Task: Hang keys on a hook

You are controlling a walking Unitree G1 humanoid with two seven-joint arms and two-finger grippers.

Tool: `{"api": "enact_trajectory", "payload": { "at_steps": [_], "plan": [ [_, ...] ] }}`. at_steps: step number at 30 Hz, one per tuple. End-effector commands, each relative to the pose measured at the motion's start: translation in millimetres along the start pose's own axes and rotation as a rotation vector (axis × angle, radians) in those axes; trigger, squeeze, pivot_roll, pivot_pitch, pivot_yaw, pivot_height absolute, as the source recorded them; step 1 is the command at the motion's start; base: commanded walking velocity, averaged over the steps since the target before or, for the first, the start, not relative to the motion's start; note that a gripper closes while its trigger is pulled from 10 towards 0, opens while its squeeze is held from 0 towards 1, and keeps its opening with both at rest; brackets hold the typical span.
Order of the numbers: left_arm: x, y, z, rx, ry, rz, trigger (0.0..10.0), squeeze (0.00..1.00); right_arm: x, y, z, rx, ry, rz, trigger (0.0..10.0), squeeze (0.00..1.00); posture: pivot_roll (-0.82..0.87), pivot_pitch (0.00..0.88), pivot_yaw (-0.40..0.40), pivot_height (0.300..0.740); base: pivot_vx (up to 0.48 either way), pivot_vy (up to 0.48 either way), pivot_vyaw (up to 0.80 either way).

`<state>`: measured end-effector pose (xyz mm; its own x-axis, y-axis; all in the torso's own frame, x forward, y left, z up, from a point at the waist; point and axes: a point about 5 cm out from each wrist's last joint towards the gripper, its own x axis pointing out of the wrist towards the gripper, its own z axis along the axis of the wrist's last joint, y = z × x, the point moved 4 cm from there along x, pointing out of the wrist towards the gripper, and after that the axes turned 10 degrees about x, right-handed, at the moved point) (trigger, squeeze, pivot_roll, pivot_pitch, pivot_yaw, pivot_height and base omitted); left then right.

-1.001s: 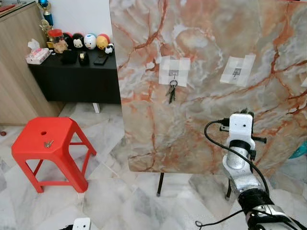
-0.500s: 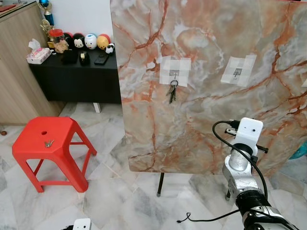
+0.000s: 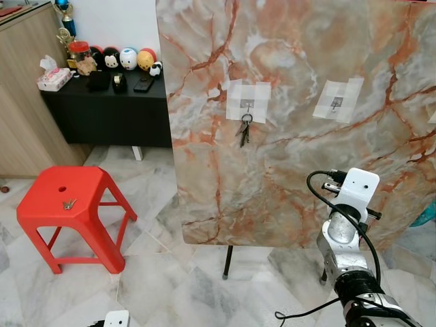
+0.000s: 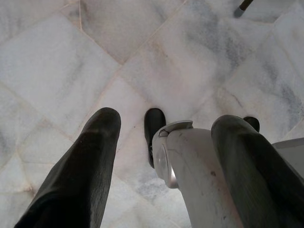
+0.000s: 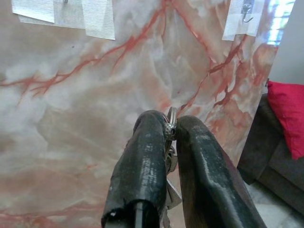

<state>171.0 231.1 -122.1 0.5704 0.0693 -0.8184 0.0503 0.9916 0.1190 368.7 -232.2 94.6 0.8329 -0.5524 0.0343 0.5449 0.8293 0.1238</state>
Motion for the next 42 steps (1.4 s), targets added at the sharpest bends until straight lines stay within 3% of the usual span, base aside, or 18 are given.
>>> {"api": "enact_trajectory", "payload": {
  "at_steps": [1, 17, 42],
  "plan": [
    [-0.8, -0.9, -3.8, -0.008, 0.007, -0.001, 10.0, 0.0, 1.5, 1.2, 2.8, 0.014, -0.005, -0.007, 10.0, 0.0, 0.02, 0.0, -0.065, 0.74, 0.0, 0.0, 0.0],
    [-0.4, -1.6, -2.7, -0.014, 0.005, 0.002, 10.0, 0.0, 1.8, 4.3, 4.3, 0.02, -0.012, 0.011, 10.0, 0.0, 0.02, 0.0, -0.069, 0.74, 0.0, 0.0, 0.0],
    [0.1, -2.7, -1.0, -0.017, 0.0, 0.002, 10.0, 0.0, 1.6, 3.3, 5.1, 0.04, -0.02, 0.009, 10.0, 0.0, 0.02, 0.0, -0.07, 0.74, 0.259, 0.0, 0.0]
  ]
}}
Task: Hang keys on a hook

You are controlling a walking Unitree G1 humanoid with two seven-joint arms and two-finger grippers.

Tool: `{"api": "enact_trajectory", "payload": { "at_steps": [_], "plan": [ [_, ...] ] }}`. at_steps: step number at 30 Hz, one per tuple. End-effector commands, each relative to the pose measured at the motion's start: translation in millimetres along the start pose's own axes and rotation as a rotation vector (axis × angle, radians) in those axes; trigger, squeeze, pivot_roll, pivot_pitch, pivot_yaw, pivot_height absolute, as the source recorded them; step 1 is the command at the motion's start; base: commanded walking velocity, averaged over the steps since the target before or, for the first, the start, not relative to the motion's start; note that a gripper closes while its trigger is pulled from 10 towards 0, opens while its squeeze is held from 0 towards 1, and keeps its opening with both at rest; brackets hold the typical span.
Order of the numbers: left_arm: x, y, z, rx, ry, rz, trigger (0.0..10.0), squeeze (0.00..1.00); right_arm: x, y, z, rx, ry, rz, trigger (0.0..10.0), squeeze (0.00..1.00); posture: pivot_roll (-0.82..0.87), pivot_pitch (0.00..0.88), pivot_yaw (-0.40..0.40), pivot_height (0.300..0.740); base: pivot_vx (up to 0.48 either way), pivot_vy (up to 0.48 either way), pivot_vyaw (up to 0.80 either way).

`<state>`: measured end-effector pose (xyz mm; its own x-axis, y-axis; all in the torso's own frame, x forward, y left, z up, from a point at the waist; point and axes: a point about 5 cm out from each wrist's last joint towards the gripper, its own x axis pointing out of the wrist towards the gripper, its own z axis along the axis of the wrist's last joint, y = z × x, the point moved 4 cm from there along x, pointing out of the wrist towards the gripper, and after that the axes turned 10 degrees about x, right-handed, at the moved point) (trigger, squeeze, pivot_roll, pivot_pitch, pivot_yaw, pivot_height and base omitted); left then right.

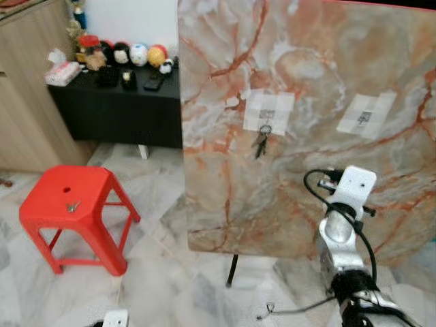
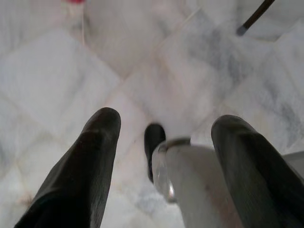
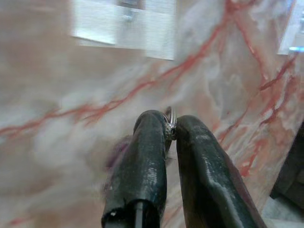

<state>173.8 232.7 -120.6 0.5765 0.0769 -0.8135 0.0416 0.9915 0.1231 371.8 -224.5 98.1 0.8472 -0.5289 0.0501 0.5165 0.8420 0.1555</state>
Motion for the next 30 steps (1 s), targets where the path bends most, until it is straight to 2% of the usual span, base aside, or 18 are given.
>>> {"api": "enact_trajectory", "payload": {
  "at_steps": [1, 7, 20, 25, 30],
  "plan": [
    [-0.5, -4.5, -4, -0.011, 0.007, -0.007, 10.0, 0.0, 3.0, -5.3, 3, 0.007, -0.009, -0.021, 10.0, 0.0, 0.02, 0.0, -0.069, 0.74, 0.27, 0.0, 0.0],
    [-0.6, -4.2, -4, -0.01, 0.008, -0.005, 10.0, 0.0, 2.5, -6.1, 3, 0.006, -0.014, -0.029, 10.0, 0.0, 0.02, 0.0, -0.068, 0.74, 0.268, 0.0, 0.0],
    [-1.2, -2.9, -6, -0.006, 0.012, -0.004, 10.0, 0.0, -0.1, -10.8, 3, -0.003, -0.034, -0.063, 10.0, 0.0, 0.03, 0.0, -0.065, 0.74, 0.0, 0.0, 0.0],
    [-1.4, -2.8, -7, 0.001, 0.014, -0.007, 10.0, 0.0, 0.0, -25.8, 12, -0.042, -0.101, -0.133, 10.0, 0.0, 0.03, 0.0, -0.06, 0.74, 0.0, 0.0, 0.0],
    [-1.4, -2.7, -7, 0.004, 0.014, -0.008, 10.0, 0.0, 3.0, -31.0, 19, -0.061, -0.131, -0.156, 10.0, 0.0, 0.03, 0.0, -0.058, 0.74, 0.0, 0.0, 0.0]
  ]
}}
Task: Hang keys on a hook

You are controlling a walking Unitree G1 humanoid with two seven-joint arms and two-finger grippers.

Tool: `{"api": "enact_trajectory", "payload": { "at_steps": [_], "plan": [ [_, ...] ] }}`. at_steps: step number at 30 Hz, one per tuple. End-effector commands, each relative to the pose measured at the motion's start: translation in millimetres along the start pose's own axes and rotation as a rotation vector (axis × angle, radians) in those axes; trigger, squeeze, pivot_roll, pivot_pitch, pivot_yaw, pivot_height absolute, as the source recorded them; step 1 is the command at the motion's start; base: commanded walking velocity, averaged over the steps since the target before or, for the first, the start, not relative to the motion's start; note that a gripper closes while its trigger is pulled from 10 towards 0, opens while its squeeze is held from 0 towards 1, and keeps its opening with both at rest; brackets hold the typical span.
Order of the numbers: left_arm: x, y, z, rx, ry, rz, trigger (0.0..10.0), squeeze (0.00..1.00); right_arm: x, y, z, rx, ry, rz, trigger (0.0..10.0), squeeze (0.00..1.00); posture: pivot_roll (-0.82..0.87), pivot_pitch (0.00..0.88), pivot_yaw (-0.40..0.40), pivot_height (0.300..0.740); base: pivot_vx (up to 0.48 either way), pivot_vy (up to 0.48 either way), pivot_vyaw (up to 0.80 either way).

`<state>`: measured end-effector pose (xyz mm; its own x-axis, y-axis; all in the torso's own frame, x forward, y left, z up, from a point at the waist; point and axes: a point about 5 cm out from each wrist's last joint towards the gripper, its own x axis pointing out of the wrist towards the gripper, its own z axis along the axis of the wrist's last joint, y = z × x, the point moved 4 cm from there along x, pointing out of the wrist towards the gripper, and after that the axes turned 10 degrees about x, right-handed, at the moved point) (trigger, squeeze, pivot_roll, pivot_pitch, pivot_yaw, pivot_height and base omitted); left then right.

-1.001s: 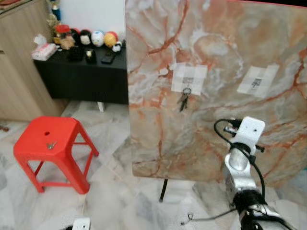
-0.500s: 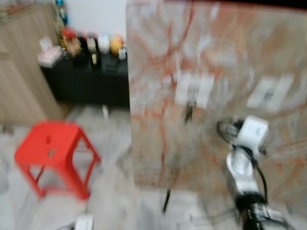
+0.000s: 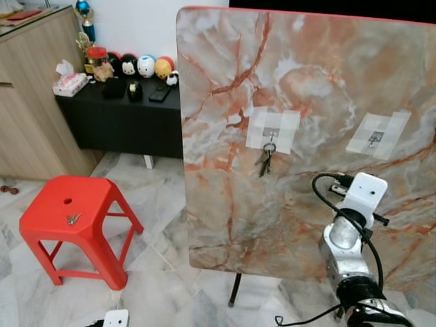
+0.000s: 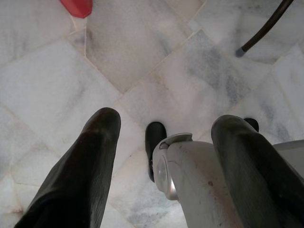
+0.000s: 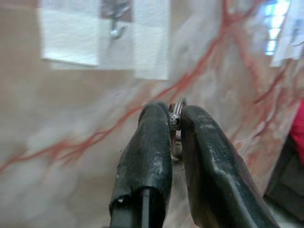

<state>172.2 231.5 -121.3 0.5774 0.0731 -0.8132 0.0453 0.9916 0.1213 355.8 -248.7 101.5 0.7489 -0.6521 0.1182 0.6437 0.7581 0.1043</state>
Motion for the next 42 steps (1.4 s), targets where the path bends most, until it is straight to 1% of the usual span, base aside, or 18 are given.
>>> {"api": "enact_trajectory", "payload": {
  "at_steps": [1, 6, 7, 9, 13, 17, 20, 25, 28, 42],
  "plan": [
    [-1.0, -1.2, -5, 0.003, 0.015, -0.005, 10.0, 0.0, 8.1, -4.2, 16, -0.011, -0.069, -0.018, 10.0, 0.0, 0.02, 0.0, -0.058, 0.74, 0.0, 0.0, 0.0],
    [-0.9, -0.8, -5, 0.003, 0.014, -0.004, 10.0, 0.0, 11.0, 2.4, 29, -0.062, -0.139, 0.011, 10.0, 0.0, 0.02, 0.0, -0.056, 0.74, 0.0, 0.0, 0.0],
    [-0.9, -0.9, -5, 0.004, 0.014, -0.005, 10.0, 0.0, 11.5, 3.9, 31, -0.08, -0.154, 0.017, 10.0, 0.0, 0.02, 0.0, -0.056, 0.74, 0.0, 0.0, 0.0],
    [-0.8, -0.9, -4, 0.003, 0.013, -0.005, 10.0, 0.0, 11.9, 9.5, 42, -0.154, -0.227, 0.039, 10.0, 0.0, 0.03, 0.0, -0.057, 0.74, 0.0, 0.0, 0.0],
    [-0.7, -0.7, -4, 0.002, 0.012, -0.004, 10.0, 0.0, 12.4, 11.4, 44, -0.165, -0.24, 0.039, 10.0, 0.0, 0.03, 0.0, -0.057, 0.74, 0.0, 0.0, 0.0],
    [-0.7, -0.3, -4, 0.001, 0.011, -0.001, 10.0, 0.0, 12.5, 14.7, 47, -0.206, -0.263, 0.044, 10.0, 0.0, 0.03, 0.0, -0.056, 0.74, 0.0, 0.0, 0.0],
    [-0.7, -0.3, -3, 0.001, 0.011, -0.001, 10.0, 0.0, 12.3, 14.4, 47, -0.218, -0.26, 0.038, 10.0, 0.0, 0.03, 0.0, -0.056, 0.74, 0.0, 0.0, 0.0],
    [-0.7, 0.0, -3, 0.001, 0.011, -0.001, 10.0, 0.0, 12.6, 13.0, 35, -0.279, -0.209, 0.043, 10.0, 0.0, 0.03, 0.0, -0.055, 0.74, 0.0, 0.0, 0.0],
    [-0.7, 0.1, -3, 0.002, 0.011, 0.0, 10.0, 0.0, 13.3, 12.8, 33, -0.304, -0.197, 0.044, 10.0, 0.0, 0.03, 0.0, -0.055, 0.74, 0.0, 0.0, 0.0],
    [-0.8, 0.7, -4, 0.004, 0.013, 0.002, 10.0, 0.0, 17.5, 18.7, 34, -0.404, -0.202, 0.083, 10.0, 0.0, 0.03, 0.0, -0.052, 0.74, 0.0, 0.0, 0.0]
  ]
}}
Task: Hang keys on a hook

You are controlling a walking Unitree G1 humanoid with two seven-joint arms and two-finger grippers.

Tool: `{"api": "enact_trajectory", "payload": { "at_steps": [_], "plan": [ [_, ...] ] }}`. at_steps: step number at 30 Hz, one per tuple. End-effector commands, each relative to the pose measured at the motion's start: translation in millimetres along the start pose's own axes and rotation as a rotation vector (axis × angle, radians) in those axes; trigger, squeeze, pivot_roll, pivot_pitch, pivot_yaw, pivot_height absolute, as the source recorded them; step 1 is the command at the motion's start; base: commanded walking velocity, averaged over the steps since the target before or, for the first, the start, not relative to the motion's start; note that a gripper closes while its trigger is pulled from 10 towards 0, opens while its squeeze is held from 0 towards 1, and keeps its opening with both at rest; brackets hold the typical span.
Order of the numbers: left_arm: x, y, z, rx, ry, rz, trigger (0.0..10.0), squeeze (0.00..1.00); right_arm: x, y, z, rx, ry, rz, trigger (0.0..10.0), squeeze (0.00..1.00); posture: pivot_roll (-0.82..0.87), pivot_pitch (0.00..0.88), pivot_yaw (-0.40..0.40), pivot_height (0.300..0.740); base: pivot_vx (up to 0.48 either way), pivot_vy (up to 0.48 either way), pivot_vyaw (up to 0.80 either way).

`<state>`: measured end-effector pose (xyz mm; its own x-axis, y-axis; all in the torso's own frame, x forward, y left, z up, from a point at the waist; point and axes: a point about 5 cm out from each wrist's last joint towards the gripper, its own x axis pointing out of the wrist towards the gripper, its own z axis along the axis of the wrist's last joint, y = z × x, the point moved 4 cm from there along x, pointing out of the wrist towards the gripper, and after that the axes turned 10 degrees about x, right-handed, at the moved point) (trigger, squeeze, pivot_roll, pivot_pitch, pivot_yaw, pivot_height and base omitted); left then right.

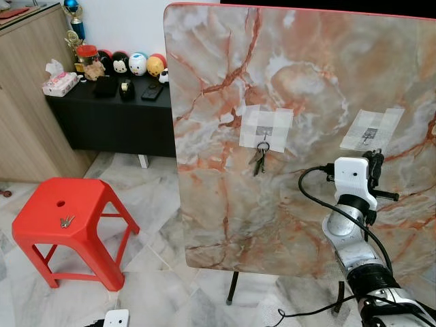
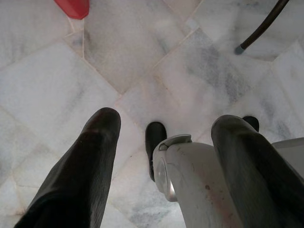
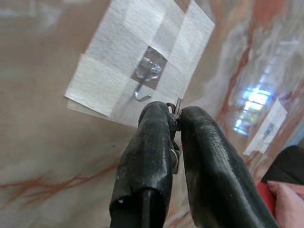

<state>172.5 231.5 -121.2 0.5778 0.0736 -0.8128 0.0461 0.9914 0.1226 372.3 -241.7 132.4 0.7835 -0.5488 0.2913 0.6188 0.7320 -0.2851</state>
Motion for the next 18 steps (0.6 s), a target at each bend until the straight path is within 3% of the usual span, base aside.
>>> {"api": "enact_trajectory", "payload": {
  "at_steps": [1, 15, 18],
  "plan": [
    [-0.9, 0.6, -4.1, 0.003, 0.013, 0.001, 10.0, 0.0, 8.1, -1.7, 4.3, -0.034, -0.012, 0.01, 10.0, 0.0, 0.03, 0.0, -0.053, 0.74, 0.0, 0.0, 0.0],
    [-0.8, 0.2, -4.2, 0.002, 0.013, 0.003, 10.0, 0.0, 10.9, 3.6, 6.7, -0.086, -0.021, 0.043, 10.0, 0.0, 0.03, 0.0, -0.057, 0.74, 0.0, 0.0, 0.0],
    [-0.8, 0.2, -4.2, 0.002, 0.013, 0.003, 10.0, 0.0, 11.8, 7.5, 12.8, -0.127, -0.066, 0.068, 10.0, 0.0, 0.03, 0.0, -0.057, 0.74, 0.0, 0.0, 0.0]
  ]
}}
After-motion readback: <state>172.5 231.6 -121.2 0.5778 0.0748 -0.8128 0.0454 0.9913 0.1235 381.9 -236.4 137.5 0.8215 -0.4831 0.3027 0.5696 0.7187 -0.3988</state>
